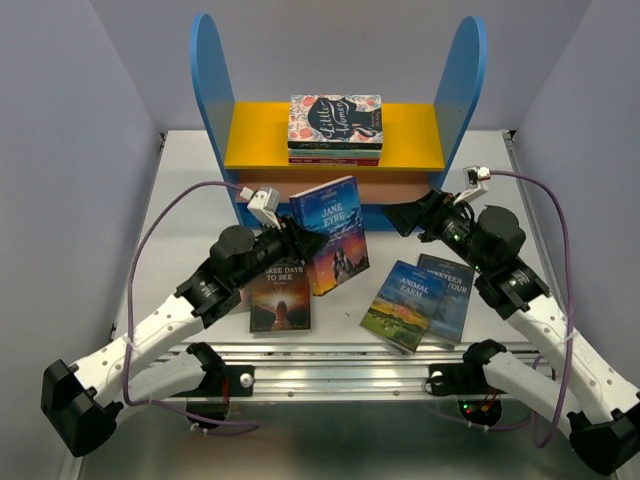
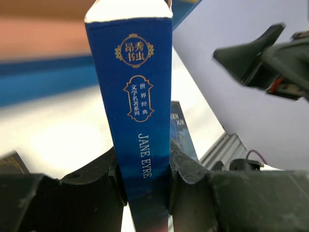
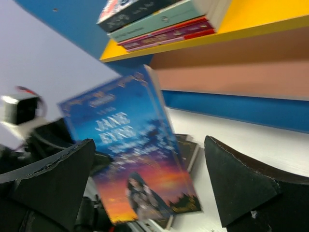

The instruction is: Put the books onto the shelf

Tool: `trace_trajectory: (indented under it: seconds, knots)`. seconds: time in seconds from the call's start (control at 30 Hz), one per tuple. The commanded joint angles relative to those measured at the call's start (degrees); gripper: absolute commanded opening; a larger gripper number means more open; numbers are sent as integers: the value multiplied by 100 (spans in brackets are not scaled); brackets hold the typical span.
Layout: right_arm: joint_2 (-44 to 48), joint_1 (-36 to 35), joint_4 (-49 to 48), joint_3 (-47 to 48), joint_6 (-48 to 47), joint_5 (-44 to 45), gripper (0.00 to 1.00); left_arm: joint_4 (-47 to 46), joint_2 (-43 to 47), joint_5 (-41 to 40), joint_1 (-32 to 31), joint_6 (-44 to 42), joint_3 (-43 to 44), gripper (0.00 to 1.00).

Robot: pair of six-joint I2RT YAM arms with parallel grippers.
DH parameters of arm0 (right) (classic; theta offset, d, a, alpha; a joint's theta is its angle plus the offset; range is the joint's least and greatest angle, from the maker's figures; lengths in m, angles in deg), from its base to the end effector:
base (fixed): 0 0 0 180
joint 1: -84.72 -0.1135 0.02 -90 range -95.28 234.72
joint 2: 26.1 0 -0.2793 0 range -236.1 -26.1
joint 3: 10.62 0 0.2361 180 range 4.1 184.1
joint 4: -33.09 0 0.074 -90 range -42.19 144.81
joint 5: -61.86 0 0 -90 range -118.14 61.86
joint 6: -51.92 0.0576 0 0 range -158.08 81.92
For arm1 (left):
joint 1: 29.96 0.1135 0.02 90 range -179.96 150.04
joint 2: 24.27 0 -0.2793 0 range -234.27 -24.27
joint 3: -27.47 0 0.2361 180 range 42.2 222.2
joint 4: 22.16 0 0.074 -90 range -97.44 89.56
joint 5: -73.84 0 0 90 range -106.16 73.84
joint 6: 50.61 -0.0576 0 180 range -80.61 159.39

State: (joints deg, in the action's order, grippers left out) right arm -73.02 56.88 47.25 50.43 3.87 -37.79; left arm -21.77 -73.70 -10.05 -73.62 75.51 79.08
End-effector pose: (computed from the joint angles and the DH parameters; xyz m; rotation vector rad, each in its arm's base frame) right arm 0.1626 0.0968 0.3751 0.0654 1.6774 1.0722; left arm 0.1444 -0.1463 0.3387 0.2006 1.6521 -1.1675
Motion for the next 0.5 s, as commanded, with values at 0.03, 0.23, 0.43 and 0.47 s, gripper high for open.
trace_trajectory:
  seconds: [0.03,0.23,0.43,0.47]
  knots:
    - [305,-11,829,201,-697,939,100,-862,513,-189,-11,-1088,1514,0]
    - [394,-11,1119,184,-908,1351,100,96,479,-303,-2,-2099,2796,0]
    - [297,-11,1128,263,-1206,1151,100,212,-249,-840,-2,-3205,4133,0]
    - [262,-11,1128,306,-1390,1063,100,-15,-443,-944,-2,-3573,4282,0]
